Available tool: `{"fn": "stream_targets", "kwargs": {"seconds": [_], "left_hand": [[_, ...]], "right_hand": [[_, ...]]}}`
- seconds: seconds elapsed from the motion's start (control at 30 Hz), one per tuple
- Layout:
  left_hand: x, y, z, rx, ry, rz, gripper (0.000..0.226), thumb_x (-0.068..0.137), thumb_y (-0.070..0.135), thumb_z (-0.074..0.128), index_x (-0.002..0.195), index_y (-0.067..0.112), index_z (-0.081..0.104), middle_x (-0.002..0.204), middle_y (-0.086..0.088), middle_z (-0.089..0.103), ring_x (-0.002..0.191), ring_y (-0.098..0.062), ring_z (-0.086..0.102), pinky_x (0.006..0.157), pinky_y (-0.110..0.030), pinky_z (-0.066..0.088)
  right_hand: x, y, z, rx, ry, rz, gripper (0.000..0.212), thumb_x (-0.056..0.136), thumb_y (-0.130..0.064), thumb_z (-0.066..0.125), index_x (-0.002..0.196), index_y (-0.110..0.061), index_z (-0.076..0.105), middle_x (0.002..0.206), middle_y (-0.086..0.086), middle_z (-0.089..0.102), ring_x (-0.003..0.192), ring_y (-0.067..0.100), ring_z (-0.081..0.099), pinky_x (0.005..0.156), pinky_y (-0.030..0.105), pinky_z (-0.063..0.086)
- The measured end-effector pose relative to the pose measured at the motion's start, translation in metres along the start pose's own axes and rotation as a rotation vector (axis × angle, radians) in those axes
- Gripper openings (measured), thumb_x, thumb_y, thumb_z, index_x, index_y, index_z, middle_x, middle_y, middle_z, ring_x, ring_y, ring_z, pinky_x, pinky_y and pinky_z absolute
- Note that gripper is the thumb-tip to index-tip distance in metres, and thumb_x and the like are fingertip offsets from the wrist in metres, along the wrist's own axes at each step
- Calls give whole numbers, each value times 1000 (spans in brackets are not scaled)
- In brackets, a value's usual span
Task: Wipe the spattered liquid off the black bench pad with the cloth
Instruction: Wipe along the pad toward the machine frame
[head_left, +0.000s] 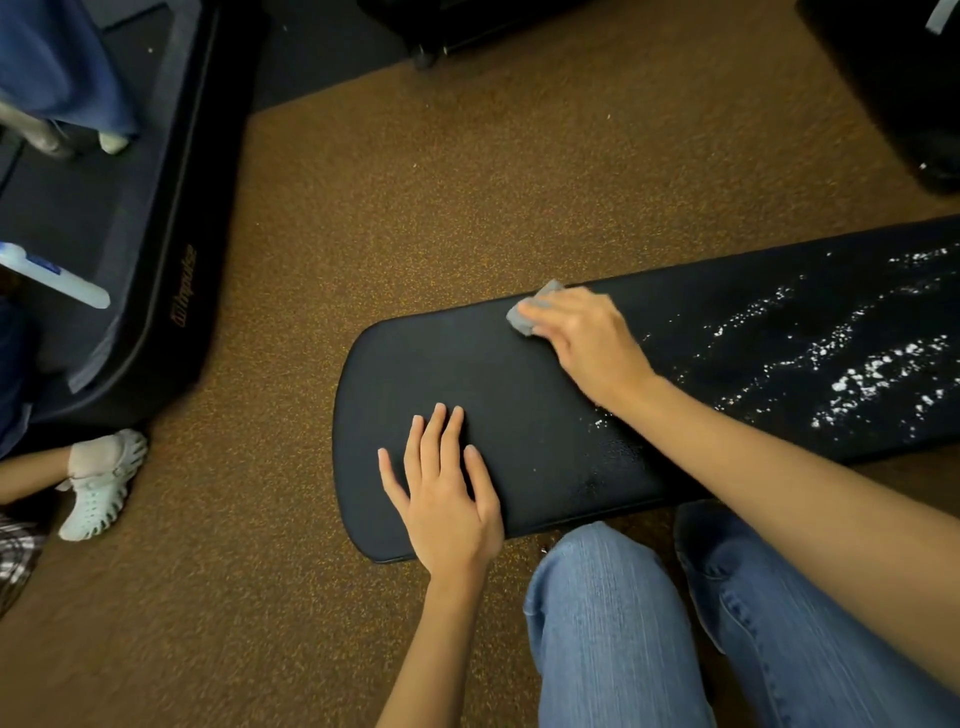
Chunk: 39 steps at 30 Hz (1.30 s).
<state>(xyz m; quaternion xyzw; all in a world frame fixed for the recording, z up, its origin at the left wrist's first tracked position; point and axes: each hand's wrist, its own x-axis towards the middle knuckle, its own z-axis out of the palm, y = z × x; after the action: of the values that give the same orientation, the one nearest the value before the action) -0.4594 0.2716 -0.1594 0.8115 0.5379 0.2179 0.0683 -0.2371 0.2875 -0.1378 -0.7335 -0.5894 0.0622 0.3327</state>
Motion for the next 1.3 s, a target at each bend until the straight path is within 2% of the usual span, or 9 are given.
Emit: {"fn": "stream_targets", "kwargs": {"seconds": [0.13, 0.23, 0.3, 0.4, 0.57, 0.8, 0.97, 1.2, 1.3], "left_hand": [[0, -1, 1, 10, 0, 6, 46, 102, 35, 32, 140, 25, 55, 150, 8, 49, 146, -13, 35, 125, -45, 2], [0, -2, 2, 14, -2, 3, 45, 102, 35, 32, 140, 26, 54, 150, 8, 49, 146, -12, 34, 125, -44, 1], [-1, -2, 3, 19, 0, 1, 45, 102, 36, 32, 140, 27, 54, 150, 8, 49, 146, -12, 34, 125, -45, 1], [0, -2, 5, 26, 7, -9, 44, 102, 37, 32, 140, 28, 53, 150, 10, 49, 146, -10, 34, 125, -46, 2], [-1, -3, 5, 37, 2, -5, 45, 101, 35, 33, 141, 28, 52, 151, 10, 48, 146, -11, 34, 124, -47, 2], [-1, -3, 4, 19, -26, -17, 46, 100, 35, 34, 143, 31, 49, 154, 13, 44, 148, -8, 29, 124, -47, 10], [-1, -5, 4, 27, -15, -5, 46, 100, 36, 35, 143, 31, 49, 154, 13, 44, 148, -8, 30, 124, -46, 10], [-1, -5, 5, 29, -5, -5, 46, 100, 35, 35, 142, 29, 50, 153, 11, 45, 148, -10, 31, 124, -47, 8], [-1, -5, 6, 28, -5, -6, 46, 100, 34, 34, 143, 29, 50, 153, 10, 45, 147, -10, 31, 124, -46, 8]], "right_hand": [[-4, 16, -16, -33, -29, -104, 27, 88, -5, 62, 114, -9, 69, 111, 11, 71, 99, 34, 65, 90, 47, 47], [9, 32, -23, -16, 94, 102, 27, 88, 1, 61, 114, -5, 68, 113, 18, 69, 101, 34, 66, 110, 49, 31], [8, 24, -20, 33, 85, 176, 29, 90, 2, 57, 116, -7, 68, 120, 17, 67, 109, 34, 64, 111, 49, 34], [-20, -5, -8, 55, -25, 2, 40, 85, 9, 53, 116, -10, 68, 124, 13, 65, 112, 32, 63, 102, 46, 46], [-49, -12, -5, 6, -213, -369, 53, 74, 21, 57, 117, -8, 67, 128, 16, 62, 122, 31, 56, 107, 45, 41], [0, 50, -38, -32, 115, 199, 46, 77, 19, 49, 107, -7, 72, 119, 13, 67, 113, 32, 62, 103, 40, 46], [-37, 19, -30, 104, -104, -59, 45, 81, 15, 54, 116, -10, 69, 127, 12, 62, 121, 21, 57, 106, 36, 43], [-19, 61, -55, 38, 37, 212, 48, 79, 20, 46, 114, -3, 68, 125, 19, 62, 125, 29, 54, 113, 33, 34], [-42, 17, -41, 224, -112, 105, 52, 74, 20, 49, 112, -9, 70, 122, 16, 65, 120, 22, 58, 110, 25, 36]]}}
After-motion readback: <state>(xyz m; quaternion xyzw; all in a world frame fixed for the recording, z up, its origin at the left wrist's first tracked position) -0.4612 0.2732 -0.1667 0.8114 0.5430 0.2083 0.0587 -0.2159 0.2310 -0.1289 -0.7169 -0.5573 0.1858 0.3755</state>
